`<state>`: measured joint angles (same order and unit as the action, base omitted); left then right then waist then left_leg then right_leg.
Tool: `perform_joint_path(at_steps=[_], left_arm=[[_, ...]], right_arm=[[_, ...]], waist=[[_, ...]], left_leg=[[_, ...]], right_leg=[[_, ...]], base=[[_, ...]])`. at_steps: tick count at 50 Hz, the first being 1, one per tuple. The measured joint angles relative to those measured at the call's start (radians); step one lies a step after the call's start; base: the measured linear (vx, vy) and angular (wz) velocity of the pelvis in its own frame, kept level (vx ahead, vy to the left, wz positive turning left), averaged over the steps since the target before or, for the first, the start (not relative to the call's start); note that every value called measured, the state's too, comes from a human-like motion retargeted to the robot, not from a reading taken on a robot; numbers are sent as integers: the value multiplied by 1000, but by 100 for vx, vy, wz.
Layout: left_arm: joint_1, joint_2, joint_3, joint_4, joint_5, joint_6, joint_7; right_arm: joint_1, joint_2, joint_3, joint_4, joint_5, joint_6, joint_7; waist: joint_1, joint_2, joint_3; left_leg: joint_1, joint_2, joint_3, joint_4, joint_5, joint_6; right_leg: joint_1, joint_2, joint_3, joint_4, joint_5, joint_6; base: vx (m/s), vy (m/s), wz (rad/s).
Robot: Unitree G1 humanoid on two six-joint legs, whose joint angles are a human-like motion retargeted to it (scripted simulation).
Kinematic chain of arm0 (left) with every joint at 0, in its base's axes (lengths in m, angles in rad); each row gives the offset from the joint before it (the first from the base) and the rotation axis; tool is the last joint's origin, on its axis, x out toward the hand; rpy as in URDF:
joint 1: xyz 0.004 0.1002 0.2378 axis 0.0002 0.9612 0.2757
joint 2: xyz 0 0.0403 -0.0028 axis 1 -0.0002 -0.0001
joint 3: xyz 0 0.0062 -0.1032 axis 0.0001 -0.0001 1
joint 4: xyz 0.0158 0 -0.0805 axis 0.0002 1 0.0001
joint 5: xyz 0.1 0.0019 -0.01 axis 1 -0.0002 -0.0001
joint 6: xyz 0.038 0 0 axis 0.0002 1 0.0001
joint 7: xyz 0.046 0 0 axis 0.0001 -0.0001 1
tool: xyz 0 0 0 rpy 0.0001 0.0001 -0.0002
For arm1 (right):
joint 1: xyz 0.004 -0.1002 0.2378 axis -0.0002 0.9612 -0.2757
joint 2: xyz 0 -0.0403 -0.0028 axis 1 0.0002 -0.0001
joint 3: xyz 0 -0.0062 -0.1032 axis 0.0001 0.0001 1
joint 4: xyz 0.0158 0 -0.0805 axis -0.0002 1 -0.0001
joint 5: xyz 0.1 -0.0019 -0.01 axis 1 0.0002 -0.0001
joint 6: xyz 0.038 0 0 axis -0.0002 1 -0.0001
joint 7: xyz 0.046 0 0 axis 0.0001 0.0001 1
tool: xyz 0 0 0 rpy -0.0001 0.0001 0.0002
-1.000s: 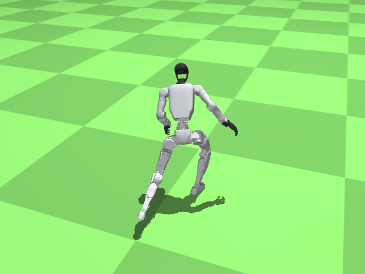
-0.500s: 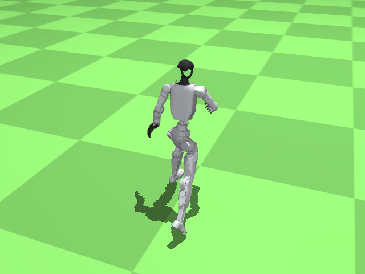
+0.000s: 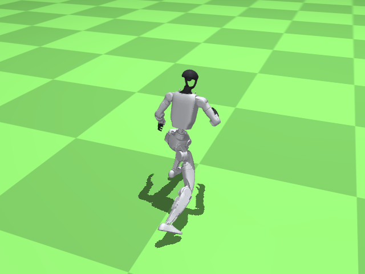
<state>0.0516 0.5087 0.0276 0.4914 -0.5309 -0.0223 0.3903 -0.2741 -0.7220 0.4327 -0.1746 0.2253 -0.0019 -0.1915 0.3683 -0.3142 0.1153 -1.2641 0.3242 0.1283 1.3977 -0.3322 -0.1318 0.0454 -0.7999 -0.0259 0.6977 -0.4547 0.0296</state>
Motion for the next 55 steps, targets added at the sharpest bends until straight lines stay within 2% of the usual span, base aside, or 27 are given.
perform_joint_path(at_steps=[3,5,7,8,9,10,13,15,18,20,21,23,24,25,26,27,28,30,33,35,37,39,43,48,50,52,55], left_arm=[[183,35,38,-256,14,-30,36],[279,43,48,-361,31,-48,42],[333,32,39,-384,56,-50,35],[341,22,30,-371,68,-47,27],[334,8,15,-342,78,-43,15],[319,-6,-2,-307,88,-39,1],[194,-45,-93,-140,127,-19,-44],[66,-62,-182,6,168,-10,-72],[-139,-80,-345,220,238,6,-119],[-251,-89,-454,325,286,25,-166],[-292,-95,-502,353,311,36,-193],[-354,-102,-580,366,356,57,-238],[-377,-103,-603,347,376,65,-249],[-399,-105,-621,321,394,70,-257],[-422,-110,-620,276,406,74,-246],[-445,-116,-614,229,412,76,-228],[-469,-126,-595,179,410,77,-196],[-509,-154,-539,83,394,67,-125],[-543,-219,-430,-54,369,25,-16],[-555,-256,-379,-130,356,-8,45],[-555,-272,-366,-187,341,-25,71],[-523,-268,-385,-229,325,-26,63],[-397,-216,-434,-292,284,-16,-23],[-253,-69,-440,-356,181,-20,-165],[-202,18,-457,-386,148,-23,-201],[-147,121,-490,-421,142,-32,-226],[-74,271,-533,-454,168,-62,-237]], right_arm=[[132,-74,-118,-132,10,-28,-45],[255,-81,-192,-172,-1,-53,-91],[371,-55,-230,-160,-23,-71,-120],[414,-37,-235,-136,-32,-76,-125],[447,-20,-235,-100,-39,-77,-122],[475,-2,-232,-57,-43,-77,-115],[512,46,-209,125,-26,-55,-71],[517,74,-197,266,5,-40,-40],[528,102,-185,456,48,-14,1],[552,110,-176,558,59,4,29],[574,107,-175,598,55,10,43],[630,98,-177,661,45,19,60],[663,94,-183,685,42,20,61],[695,90,-190,708,42,19,60],[720,89,-200,735,48,17,55],[738,91,-209,765,52,17,48],[744,99,-215,802,53,23,39],[727,123,-223,893,40,44,13],[616,154,-213,1049,-12,68,-12],[526,163,-191,1110,-51,72,-12],[462,158,-163,1103,-81,71,-6],[437,143,-138,1060,-102,70,6],[417,102,-136,989,-121,82,51],[309,57,-192,1017,-149,103,67],[291,33,-205,1002,-145,95,47],[340,11,-217,926,-114,73,13],[519,2,-272,708,-45,25,-39]], waist=[[50,7,-101],[77,33,-131],[85,87,-138],[80,120,-136],[63,146,-130],[40,168,-123],[-89,172,-111],[-187,162,-109],[-314,137,-97],[-389,134,-91],[-431,145,-95],[-514,179,-106],[-549,204,-115],[-582,232,-124],[-596,267,-132],[-602,303,-136],[-591,342,-132],[-561,400,-80],[-551,452,95],[-555,474,230],[-555,480,343],[-543,484,399],[-517,511,405],[-578,529,393],[-610,536,333],[-626,547,216],[-639,547,19]], left_leg=[[141,15,31,-287,123,77],[322,1,43,-584,279,100],[556,-19,22,-948,489,84],[665,-21,7,-1108,563,64],[751,-30,6,-1214,572,48],[826,-43,10,-1295,550,32],[934,-156,55,-1315,366,28],[973,-235,51,-1243,338,29],[1022,-337,-20,-1047,316,44],[1069,-379,-85,-900,290,42],[1104,-388,-115,-852,311,34],[1184,-376,-165,-802,403,11],[1219,-347,-188,-803,454,-1],[1250,-312,-211,-812,502,-13],[1258,-268,-227,-810,476,5],[1260,-220,-238,-795,417,31],[1252,-164,-240,-756,295,74],[1263,-60,-240,-652,-11,144],[1316,46,-275,-525,-344,182],[1338,95,-310,-453,-478,189],[1319,122,-344,-350,-527,180],[1256,127,-379,-223,-501,158],[1169,113,-438,-83,-399,105],[1332,146,-356,-304,-399,90],[1389,150,-317,-447,-351,71],[1416,130,-318,-612,-242,38],[1428,79,-365,-873,51,-13]], right_leg=[[51,139,-41,-336,436,60],[87,240,-34,-503,706,119],[104,363,24,-580,801,164],[106,430,56,-598,798,184],[100,486,68,-612,781,202],[91,535,69,-623,756,218],[-13,603,-23,-661,643,226],[-121,626,-84,-684,549,221],[-298,614,-177,-712,444,231],[-400,602,-233,-727,367,232],[-437,582,-254,-727,315,232],[-497,543,-285,-712,228,224],[-526,532,-293,-687,223,211],[-557,525,-297,-655,233,194],[-616,525,-298,-580,288,181],[-689,525,-300,-476,330,171],[-791,526,-303,-314,350,165],[-993,493,-314,81,296,160],[-1133,412,-331,463,179,139],[-1157,378,-344,586,141,140],[-1167,350,-342,664,111,149],[-1189,329,-332,720,84,149],[-1233,314,-323,793,51,145],[-1185,307,-306,835,-10,202],[-1166,309,-310,819,-24,211],[-1155,321,-329,764,-18,204],[-1105,356,-370,593,29,187]], base=[[35,1,-52],[28,-3,-24],[23,-5,6],[20,-2,48],[17,-1,85],[13,-2,143],[8,-6,227],[6,-11,279],[7,-18,264],[12,-19,239],[17,-8,249],[19,-1,262],[15,-3,258],[8,-4,231],[2,-3,196],[-7,0,136],[-13,1,87],[-20,1,46],[-29,0,54],[-28,-4,57],[-19,-9,57],[-8,-14,41],[9,-15,10],[27,-12,9],[39,-16,7],[46,-21,-4],[48,-25,5]])
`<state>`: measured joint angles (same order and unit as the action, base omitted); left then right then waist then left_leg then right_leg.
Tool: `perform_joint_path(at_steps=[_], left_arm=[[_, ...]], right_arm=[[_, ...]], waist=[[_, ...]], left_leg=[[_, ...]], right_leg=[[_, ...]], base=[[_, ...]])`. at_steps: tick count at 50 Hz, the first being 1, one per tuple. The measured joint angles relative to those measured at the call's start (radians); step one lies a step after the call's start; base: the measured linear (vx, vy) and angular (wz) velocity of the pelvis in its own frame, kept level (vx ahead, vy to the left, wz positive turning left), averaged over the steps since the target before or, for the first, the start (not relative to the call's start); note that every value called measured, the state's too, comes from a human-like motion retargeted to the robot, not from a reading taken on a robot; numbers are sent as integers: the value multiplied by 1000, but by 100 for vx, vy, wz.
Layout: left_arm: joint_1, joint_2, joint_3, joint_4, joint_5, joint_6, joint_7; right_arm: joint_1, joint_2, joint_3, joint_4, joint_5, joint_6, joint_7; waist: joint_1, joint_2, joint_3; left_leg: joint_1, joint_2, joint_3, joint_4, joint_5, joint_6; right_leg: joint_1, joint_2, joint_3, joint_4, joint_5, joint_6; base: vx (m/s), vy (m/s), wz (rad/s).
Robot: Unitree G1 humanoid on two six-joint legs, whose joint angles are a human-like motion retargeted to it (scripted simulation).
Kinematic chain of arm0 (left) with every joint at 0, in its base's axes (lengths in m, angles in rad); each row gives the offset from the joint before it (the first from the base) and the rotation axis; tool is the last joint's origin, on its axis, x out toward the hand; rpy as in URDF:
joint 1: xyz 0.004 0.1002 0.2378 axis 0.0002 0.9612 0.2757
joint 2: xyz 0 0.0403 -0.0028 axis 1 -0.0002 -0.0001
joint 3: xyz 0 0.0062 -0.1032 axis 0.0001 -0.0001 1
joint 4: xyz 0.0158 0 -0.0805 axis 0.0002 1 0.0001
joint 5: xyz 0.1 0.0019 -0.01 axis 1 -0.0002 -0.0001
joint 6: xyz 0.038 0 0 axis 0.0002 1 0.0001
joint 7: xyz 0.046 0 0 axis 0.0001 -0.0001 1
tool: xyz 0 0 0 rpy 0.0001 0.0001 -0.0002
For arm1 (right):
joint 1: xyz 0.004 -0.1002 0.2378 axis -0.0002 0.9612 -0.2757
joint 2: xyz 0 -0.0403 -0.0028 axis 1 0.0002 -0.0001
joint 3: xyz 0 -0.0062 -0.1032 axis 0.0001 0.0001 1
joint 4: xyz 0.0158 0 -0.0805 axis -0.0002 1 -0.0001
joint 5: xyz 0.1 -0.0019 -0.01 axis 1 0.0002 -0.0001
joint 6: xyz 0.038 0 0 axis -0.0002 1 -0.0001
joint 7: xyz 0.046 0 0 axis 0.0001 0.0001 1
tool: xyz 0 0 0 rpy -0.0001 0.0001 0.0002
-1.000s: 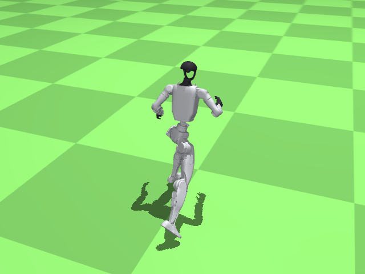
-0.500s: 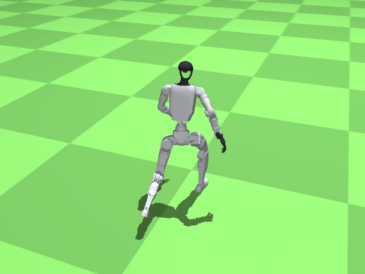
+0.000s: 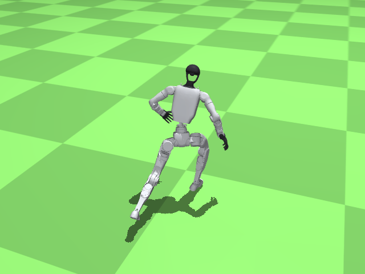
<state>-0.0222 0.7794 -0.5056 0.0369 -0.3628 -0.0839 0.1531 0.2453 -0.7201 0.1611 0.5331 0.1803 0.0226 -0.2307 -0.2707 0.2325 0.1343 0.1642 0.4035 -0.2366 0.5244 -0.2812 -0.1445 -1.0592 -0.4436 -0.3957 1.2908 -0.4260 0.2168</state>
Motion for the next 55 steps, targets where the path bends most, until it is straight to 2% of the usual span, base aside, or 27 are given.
perform_joint_path(at_steps=[2,3,4,5,7,8,10,13,15,17,19,21,23,25,27,30,31,33,35,38,41,43,45,48,51,53,55], left_arm=[[35,55,14,29,32,-26,25],[52,64,35,61,53,-36,46],[71,59,67,104,81,-41,71],[90,45,103,153,112,-45,97],[133,-28,189,274,175,-35,136],[153,-76,233,337,193,-26,148],[183,-172,319,456,186,-7,152],[193,-287,427,593,82,27,107],[182,-339,480,663,8,43,69],[161,-370,507,713,-40,53,45],[146,-385,512,741,-66,58,40],[146,-384,495,741,-79,60,48],[156,-366,467,714,-89,61,57],[166,-333,433,661,-111,73,72],[164,-285,413,600,-137,87,93],[122,-224,407,535,-160,81,129],[102,-214,410,521,-173,74,147],[57,-202,418,494,-201,58,184],[12,-204,429,468,-227,44,222],[-10,-222,445,424,-254,27,249],[-26,-231,463,390,-282,14,265],[-45,-229,468,380,-308,-4,277],[-68,-217,472,389,-297,-8,269],[-114,-175,468,419,-292,-7,254],[-106,-129,468,400,-231,-4,265],[-46,-119,480,332,-182,-19,294],[78,-135,506,220,-114,-36,314]], right_arm=[[134,26,-63,-166,33,-36,-19],[189,47,-91,-238,44,-52,-24],[230,68,-111,-293,50,-63,-29],[264,90,-126,-340,52,-73,-34],[292,128,-124,-360,27,-77,-47],[293,144,-113,-344,5,-74,-54],[276,178,-81,-276,-45,-58,-65],[210,221,-33,-111,-82,-24,-41],[145,239,-10,10,-88,-3,0],[67,241,9,129,-106,22,56],[-10,235,32,236,-146,53,108],[-76,225,63,321,-193,88,147],[-128,217,102,368,-215,118,168],[-180,208,140,383,-197,142,175],[-226,207,160,343,-142,152,158],[-277,210,139,224,-79,130,88],[-286,212,131,180,-66,118,73],[-294,216,116,91,-44,97,44],[-285,220,107,6,-30,86,21],[-254,238,121,-47,-32,89,27],[-248,263,145,-43,-34,110,78],[-253,266,158,-32,-36,117,107],[-254,250,161,-32,-34,107,119],[-290,166,164,-61,-6,102,151],[-310,12,120,-157,51,79,175],[-280,-111,52,-251,86,52,180],[-165,-215,-66,-367,96,13,160]], waist=[[-26,-28,-67],[-42,-50,-78],[-55,-75,-78],[-67,-102,-73],[-75,-160,-64],[-69,-185,-62],[-23,-207,-64],[127,-193,-95],[239,-180,-113],[340,-171,-116],[433,-179,-114],[526,-213,-120],[614,-254,-138],[674,-324,-157],[675,-384,-165],[624,-441,-130],[602,-456,-119],[560,-479,-102],[520,-486,-94],[456,-508,-61],[398,-559,-19],[377,-591,-2],[375,-621,2],[398,-660,-7],[424,-684,-53],[447,-690,-104],[484,-678,-157]], left_leg=[[-1,-51,-33,-129,228,-24],[-3,-85,-43,-173,302,-29],[-8,-125,-41,-203,328,-25],[-16,-168,-34,-227,328,-17],[-43,-266,18,-275,264,4],[-59,-309,59,-308,245,6],[-99,-353,169,-394,252,-1],[-207,-350,344,-516,264,39],[-299,-326,439,-562,241,79],[-388,-288,511,-572,178,105],[-465,-258,553,-562,76,121],[-537,-240,559,-532,-14,130],[-624,-203,528,-461,-3,118],[-770,-202,487,-269,114,118],[-1003,-183,441,107,153,121],[-1299,-151,411,622,33,103],[-1369,-151,407,721,2,97],[-1494,-154,391,875,-36,78],[-1592,-166,377,965,-49,60],[-1657,-202,391,1059,-65,49],[-1651,-242,435,1092,-81,60],[-1637,-256,449,1098,-96,52],[-1617,-256,448,1089,-113,18],[-1589,-241,425,1049,-117,-25],[-1560,-239,389,953,-80,-39],[-1521,-242,376,838,-34,-31],[-1434,-251,364,666,22,-29]], right_leg=[[106,34,-22,-197,76,-3],[180,58,-26,-321,134,0],[266,91,-20,-470,213,7],[358,127,-9,-632,304,16],[544,183,56,-968,498,18],[621,201,94,-1094,562,13],[728,247,150,-1226,582,0],[822,342,238,-1198,506,-62],[887,387,322,-1116,525,-103],[965,394,388,-1014,579,-112],[1045,347,416,-927,649,-83],[1112,258,435,-899,748,-16],[1158,190,466,-926,813,38],[1163,92,542,-922,722,45],[1141,11,570,-817,428,-60],[1137,-105,533,-613,-72,-152],[1144,-145,499,-580,-189,-165],[1154,-216,426,-521,-375,-179],[1143,-265,367,-460,-447,-196],[1057,-317,413,-170,-425,-233],[953,-343,506,89,-284,-271],[923,-361,506,160,-217,-260],[930,-392,451,163,-208,-268],[1003,-379,367,16,-215,-239],[1051,-298,326,-200,-149,-237],[1068,-232,298,-382,-15,-208],[1119,-145,265,-625,225,-137]], base=[[40,-25,18],[32,-23,-5],[27,-21,-29],[22,-19,-60],[18,-16,-103],[16,-15,-158],[15,-14,-224],[15,-8,-316],[17,-1,-331],[20,4,-302],[23,6,-279],[22,2,-275],[16,-9,-264],[8,-4,-195],[1,-5,-82],[-6,-5,21],[-6,0,63],[-3,2,63],[2,9,64],[6,7,81],[11,6,71],[13,3,29],[9,-2,-5],[10,-6,-31],[15,-6,-25],[25,1,-17],[33,5,-13]])
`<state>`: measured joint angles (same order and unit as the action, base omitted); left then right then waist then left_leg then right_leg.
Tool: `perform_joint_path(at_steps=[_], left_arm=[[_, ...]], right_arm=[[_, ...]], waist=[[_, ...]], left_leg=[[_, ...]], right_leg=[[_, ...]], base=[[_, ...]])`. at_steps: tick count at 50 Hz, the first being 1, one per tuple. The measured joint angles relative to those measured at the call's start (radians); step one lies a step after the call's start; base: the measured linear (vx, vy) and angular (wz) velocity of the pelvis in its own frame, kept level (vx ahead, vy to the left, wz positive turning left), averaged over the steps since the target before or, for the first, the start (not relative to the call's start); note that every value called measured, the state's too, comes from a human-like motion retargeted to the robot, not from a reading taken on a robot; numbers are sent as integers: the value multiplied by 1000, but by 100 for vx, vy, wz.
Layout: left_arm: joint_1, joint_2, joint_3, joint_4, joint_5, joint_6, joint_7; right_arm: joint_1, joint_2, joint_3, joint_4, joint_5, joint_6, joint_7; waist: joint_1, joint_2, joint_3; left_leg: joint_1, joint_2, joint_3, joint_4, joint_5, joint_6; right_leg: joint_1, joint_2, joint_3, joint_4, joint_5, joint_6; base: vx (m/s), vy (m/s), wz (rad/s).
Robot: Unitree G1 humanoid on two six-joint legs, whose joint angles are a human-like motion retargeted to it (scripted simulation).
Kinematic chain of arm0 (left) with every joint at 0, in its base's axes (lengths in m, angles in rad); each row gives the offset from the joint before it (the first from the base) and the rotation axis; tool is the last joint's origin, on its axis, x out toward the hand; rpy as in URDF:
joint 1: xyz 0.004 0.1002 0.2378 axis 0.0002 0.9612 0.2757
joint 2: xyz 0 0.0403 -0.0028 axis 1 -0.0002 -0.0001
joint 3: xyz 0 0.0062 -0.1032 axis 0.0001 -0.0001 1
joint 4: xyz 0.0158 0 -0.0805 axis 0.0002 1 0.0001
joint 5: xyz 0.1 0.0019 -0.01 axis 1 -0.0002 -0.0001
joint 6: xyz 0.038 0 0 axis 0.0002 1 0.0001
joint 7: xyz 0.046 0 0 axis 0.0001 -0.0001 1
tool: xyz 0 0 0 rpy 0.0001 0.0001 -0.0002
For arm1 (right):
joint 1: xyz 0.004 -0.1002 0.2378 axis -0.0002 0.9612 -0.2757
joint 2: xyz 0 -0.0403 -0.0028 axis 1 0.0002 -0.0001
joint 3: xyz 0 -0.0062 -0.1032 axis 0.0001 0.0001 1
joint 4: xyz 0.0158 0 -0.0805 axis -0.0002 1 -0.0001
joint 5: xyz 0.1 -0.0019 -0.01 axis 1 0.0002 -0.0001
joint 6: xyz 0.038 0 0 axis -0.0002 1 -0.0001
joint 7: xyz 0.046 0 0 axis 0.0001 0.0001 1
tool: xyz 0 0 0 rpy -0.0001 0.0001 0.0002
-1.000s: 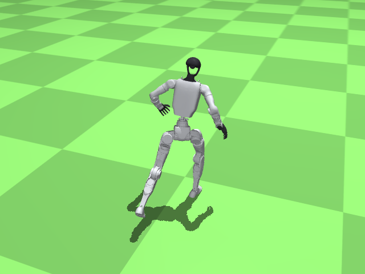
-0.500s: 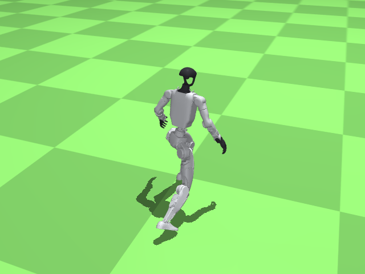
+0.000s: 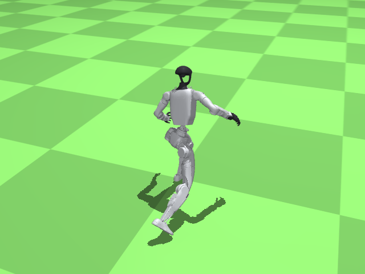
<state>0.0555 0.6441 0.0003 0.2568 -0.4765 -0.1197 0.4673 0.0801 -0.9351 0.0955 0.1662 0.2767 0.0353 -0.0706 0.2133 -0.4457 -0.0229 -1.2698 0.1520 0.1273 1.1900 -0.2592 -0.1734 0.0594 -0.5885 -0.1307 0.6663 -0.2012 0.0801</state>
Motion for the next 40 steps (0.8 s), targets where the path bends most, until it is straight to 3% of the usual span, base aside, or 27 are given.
perform_joint_path(at_steps=[3,5,7,10,12,15,18,22,23,25,28,30,33,35,40], left_arm=[[188,-53,36,-113,66,5,-29],[280,-97,46,-111,101,27,-84],[317,-146,45,-42,140,56,-153],[290,-213,16,112,179,77,-215],[230,-232,-27,229,192,72,-212],[121,-218,-95,390,205,56,-191],[42,-189,-145,474,218,57,-189],[-23,-178,-211,480,217,76,-178],[-42,-178,-228,466,221,82,-166],[-94,-180,-252,426,235,104,-131],[-201,-211,-236,344,269,139,-94],[-264,-253,-191,275,273,138,-91],[-327,-308,-138,154,242,100,-65],[-343,-317,-140,79,226,77,-37],[-227,-284,-204,-11,208,77,0]], right_arm=[[253,-24,-194,-162,-36,-29,-20],[408,23,-267,-245,-75,-45,-28],[509,87,-269,-282,-107,-55,-31],[554,162,-187,-238,-140,-53,-27],[519,196,-91,-145,-154,-46,-38],[411,252,66,36,-171,-37,-76],[336,302,166,175,-163,-25,-102],[355,318,181,242,-121,-15,-96],[375,316,165,241,-108,-14,-93],[414,315,127,237,-86,-10,-99],[407,326,99,298,-89,8,-149],[347,331,114,384,-114,24,-171],[206,315,161,497,-161,51,-127],[131,294,183,520,-174,63,-89],[130,238,181,454,-168,55,-135]], waist=[[91,22,-32],[157,82,-32],[187,185,-6],[122,257,16],[32,240,5],[-131,176,-29],[-274,146,-37],[-429,205,-66],[-458,235,-76],[-478,315,-87],[-440,397,1],[-424,407,139],[-402,427,378],[-385,446,513],[-352,518,543]], left_leg=[[264,-35,-30,-461,195,22],[517,-20,-73,-864,384,41],[744,28,-70,-1108,438,50],[933,-16,-31,-1189,295,56],[991,-97,-62,-1131,249,70],[1031,-201,-138,-969,288,90],[1109,-230,-204,-782,289,89],[1223,-103,-232,-710,375,70],[1238,-52,-251,-727,401,63],[1242,70,-304,-752,372,61],[1260,231,-324,-647,20,125],[1306,281,-324,-549,-237,163],[1342,318,-363,-389,-469,162],[1321,321,-404,-243,-530,136],[1113,267,-497,112,-445,84]], right_leg=[[38,129,85,-320,433,56],[57,235,167,-462,556,116],[82,344,179,-529,506,154],[41,418,65,-606,425,182],[-56,427,15,-644,428,182],[-263,421,21,-678,453,182],[-435,405,-39,-700,466,182],[-602,372,-214,-688,545,178],[-646,371,-221,-649,521,166],[-778,390,-236,-461,353,122],[-1043,300,-301,148,4,34],[-1137,182,-300,470,-96,-11],[-1169,100,-265,688,-166,-5],[-1177,80,-246,763,-200,5],[-1313,73,-215,860,-204,-33]], base=[[28,8,-23],[18,8,-23],[12,10,48],[6,5,182],[2,-3,258],[2,-14,278],[8,-14,249],[8,-1,239],[0,3,216],[-8,3,156],[-22,7,91],[-32,13,103],[-30,12,66],[-20,5,17],[-4,-1,-22]])
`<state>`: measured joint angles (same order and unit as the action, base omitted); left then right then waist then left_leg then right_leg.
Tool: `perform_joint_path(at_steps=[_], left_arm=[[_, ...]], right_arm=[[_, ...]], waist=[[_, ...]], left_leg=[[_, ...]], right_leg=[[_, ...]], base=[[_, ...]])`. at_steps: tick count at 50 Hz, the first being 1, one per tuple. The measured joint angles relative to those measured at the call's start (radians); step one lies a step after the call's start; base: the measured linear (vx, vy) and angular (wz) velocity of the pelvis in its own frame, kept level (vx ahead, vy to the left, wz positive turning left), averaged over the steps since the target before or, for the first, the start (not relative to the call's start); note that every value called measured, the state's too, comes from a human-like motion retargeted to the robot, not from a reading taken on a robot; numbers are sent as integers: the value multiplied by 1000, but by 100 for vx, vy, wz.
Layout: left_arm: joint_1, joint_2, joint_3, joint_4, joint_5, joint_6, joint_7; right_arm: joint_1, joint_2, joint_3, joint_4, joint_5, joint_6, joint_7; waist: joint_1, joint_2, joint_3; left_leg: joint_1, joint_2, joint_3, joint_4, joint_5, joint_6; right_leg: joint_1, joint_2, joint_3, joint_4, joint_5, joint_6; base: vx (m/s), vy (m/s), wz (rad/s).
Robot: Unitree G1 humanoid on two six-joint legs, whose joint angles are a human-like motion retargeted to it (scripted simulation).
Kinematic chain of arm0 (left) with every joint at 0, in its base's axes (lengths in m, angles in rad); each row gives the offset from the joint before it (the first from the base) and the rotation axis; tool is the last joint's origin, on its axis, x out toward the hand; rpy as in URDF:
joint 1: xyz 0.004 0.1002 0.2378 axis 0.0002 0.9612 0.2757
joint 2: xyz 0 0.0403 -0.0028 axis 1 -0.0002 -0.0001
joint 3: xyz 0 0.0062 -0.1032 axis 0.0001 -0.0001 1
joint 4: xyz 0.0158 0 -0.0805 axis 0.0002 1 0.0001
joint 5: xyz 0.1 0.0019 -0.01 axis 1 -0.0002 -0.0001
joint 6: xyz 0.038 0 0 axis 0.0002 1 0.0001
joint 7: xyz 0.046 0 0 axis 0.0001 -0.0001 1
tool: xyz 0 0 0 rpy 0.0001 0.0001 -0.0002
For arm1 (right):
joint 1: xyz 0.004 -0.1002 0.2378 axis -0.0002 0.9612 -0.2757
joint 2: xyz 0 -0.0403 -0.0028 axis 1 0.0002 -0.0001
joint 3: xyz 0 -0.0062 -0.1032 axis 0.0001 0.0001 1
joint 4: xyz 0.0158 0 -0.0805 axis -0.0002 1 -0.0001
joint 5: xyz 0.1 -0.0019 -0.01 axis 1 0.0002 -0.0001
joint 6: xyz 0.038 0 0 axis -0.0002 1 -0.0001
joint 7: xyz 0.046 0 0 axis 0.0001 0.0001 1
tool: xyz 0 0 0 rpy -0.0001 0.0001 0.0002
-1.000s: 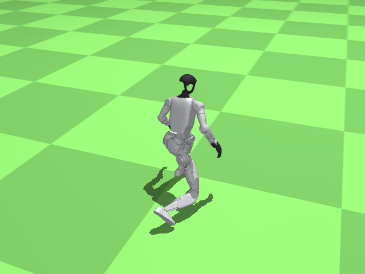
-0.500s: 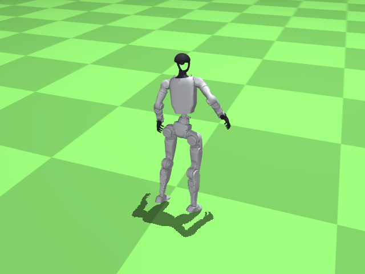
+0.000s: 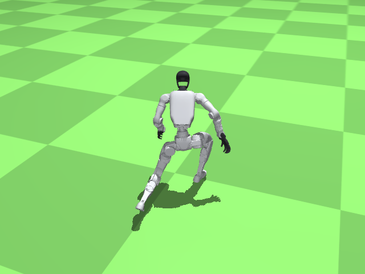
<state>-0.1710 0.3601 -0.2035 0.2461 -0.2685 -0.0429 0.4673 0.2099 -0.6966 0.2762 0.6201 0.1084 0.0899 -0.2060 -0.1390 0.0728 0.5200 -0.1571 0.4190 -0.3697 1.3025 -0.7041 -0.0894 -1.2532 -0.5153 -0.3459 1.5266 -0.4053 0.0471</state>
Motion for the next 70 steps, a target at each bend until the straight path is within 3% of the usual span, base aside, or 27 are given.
perform_joint_path(at_steps=[7,10,13,16,18,20,23,24,25,27,30,34,38,40,42,43,45,47,50,53,55,60,65,68,70], left_arm=[[65,18,-55,24,-61,32,-44],[14,44,-115,31,-43,35,-54],[-47,63,-162,15,-72,30,-73],[-28,63,-181,-15,-137,4,-105],[21,54,-166,-22,-165,-21,-116],[85,40,-133,1,-155,-47,-109],[169,4,-73,110,-97,-52,-72],[189,-8,-56,158,-89,-48,-65],[208,-19,-39,206,-85,-42,-62],[235,-30,-14,298,-116,-19,-83],[277,-28,13,398,-197,11,-130],[335,14,26,479,-227,24,-169],[418,84,29,510,-194,20,-173],[447,135,28,518,-169,19,-180],[445,188,22,529,-138,36,-193],[440,211,22,536,-121,50,-200],[401,256,39,552,-95,80,-205],[337,284,77,563,-89,89,-190],[251,297,163,534,-154,69,-123],[211,283,246,431,-244,5,-39],[203,267,287,356,-270,-23,-5],[181,219,332,282,-303,-21,0],[195,231,350,305,-261,-1,-77],[254,264,346,271,-237,-8,-93],[315,280,321,208,-237,-30,-54]], right_arm=[[-73,-32,-30,27,-33,3,-62],[-140,-19,-22,75,-22,1,-75],[-131,25,-31,75,31,-11,-84],[21,102,-63,28,88,-23,-61],[146,163,-93,10,104,-25,-23],[242,220,-125,31,103,-19,21],[277,275,-170,146,103,9,54],[268,285,-184,190,102,20,54],[254,294,-198,235,100,30,52],[210,297,-210,307,106,47,49],[131,270,-198,368,141,60,57],[-7,205,-171,378,174,59,69],[-141,138,-107,285,134,63,63],[-209,109,-55,193,110,59,53],[-279,66,-2,68,97,50,45],[-309,39,16,-5,95,44,41],[-354,-7,20,-174,85,33,22],[-361,-42,-18,-346,36,8,-7],[-314,-74,-93,-577,-68,-20,-37],[-199,-78,-164,-739,-171,-33,-60],[-113,-67,-197,-796,-210,-38,-62],[-7,-36,-209,-796,-202,-29,2],[-66,-133,-194,-860,-178,-47,39],[-110,-218,-200,-936,-137,-57,64],[-93,-261,-213,-975,-89,-66,73]], waist=[[-82,113,0],[-151,143,0],[-223,169,-33],[-272,175,-156],[-296,160,-245],[-309,129,-311],[-315,24,-367],[-302,-12,-379],[-285,-45,-390],[-194,-61,-422],[-8,-53,-488],[224,-35,-541],[408,-81,-576],[481,-107,-596],[506,-180,-609],[500,-235,-609],[468,-309,-582],[426,-357,-525],[375,-432,-449],[347,-478,-390],[328,-500,-358],[321,-544,-307],[349,-533,-307],[363,-520,-365],[396,-505,-413]], left_leg=[[39,80,78,-6,-11,50],[95,108,142,-105,54,44],[150,93,149,-294,200,1],[218,46,145,-613,468,-39],[267,-6,137,-843,691,-62],[302,-88,100,-1000,822,-82],[297,-300,62,-1032,769,-63],[284,-358,95,-1030,755,-53],[268,-408,142,-1028,748,-44],[192,-440,279,-1044,780,-11],[34,-449,400,-1088,802,60],[-146,-383,478,-1148,709,110],[-261,-305,599,-1206,455,79],[-341,-216,623,-1170,463,25],[-523,-194,611,-936,530,29],[-653,-217,621,-734,515,62],[-886,-220,630,-334,438,104],[-1037,-214,628,-79,378,104],[-1187,-218,632,143,326,63],[-1271,-212,615,291,276,-10],[-1309,-217,603,364,261,-30],[-1325,-201,601,440,269,1],[-1254,-147,597,378,299,47],[-1196,-124,607,239,349,67],[-1134,-110,621,94,405,68]], right_leg=[[2,5,12,67,-63,65],[52,8,1,48,-71,77],[144,27,-46,-50,-65,68],[259,55,-106,-255,-8,74],[359,91,-137,-461,77,85],[499,160,-145,-746,225,104],[767,240,-44,-1254,539,122],[839,249,2,-1361,591,135],[902,257,48,-1443,619,151],[967,307,125,-1475,565,144],[1037,390,245,-1397,547,98],[1168,420,392,-1180,644,89],[1316,320,527,-1070,755,187],[1384,307,568,-1139,791,215],[1394,241,592,-1183,739,215],[1382,164,604,-1173,677,215],[1339,64,567,-1008,464,136],[1304,-2,491,-767,201,54],[1313,-106,402,-562,-103,-16],[1381,-153,374,-490,-256,4],[1405,-148,404,-420,-293,21],[1389,-152,464,-286,-286,25],[1387,-152,464,-434,-252,38],[1371,-111,464,-658,-129,55],[1372,-69,464,-869,52,73]], base=[[13,-1,-3],[24,-7,7],[33,-16,19],[44,-24,33],[45,-24,22],[40,-21,-19],[33,-20,-70],[26,-20,-122],[23,-19,-178],[20,-14,-254],[21,-4,-338],[29,6,-345],[31,2,-304],[20,-25,-246],[4,-14,-129],[-5,10,-28],[-9,8,50],[-13,-12,103],[-11,-14,86],[-4,-12,47],[-1,-10,44],[0,-6,-8],[2,0,-73],[11,5,-70],[20,7,-84]])
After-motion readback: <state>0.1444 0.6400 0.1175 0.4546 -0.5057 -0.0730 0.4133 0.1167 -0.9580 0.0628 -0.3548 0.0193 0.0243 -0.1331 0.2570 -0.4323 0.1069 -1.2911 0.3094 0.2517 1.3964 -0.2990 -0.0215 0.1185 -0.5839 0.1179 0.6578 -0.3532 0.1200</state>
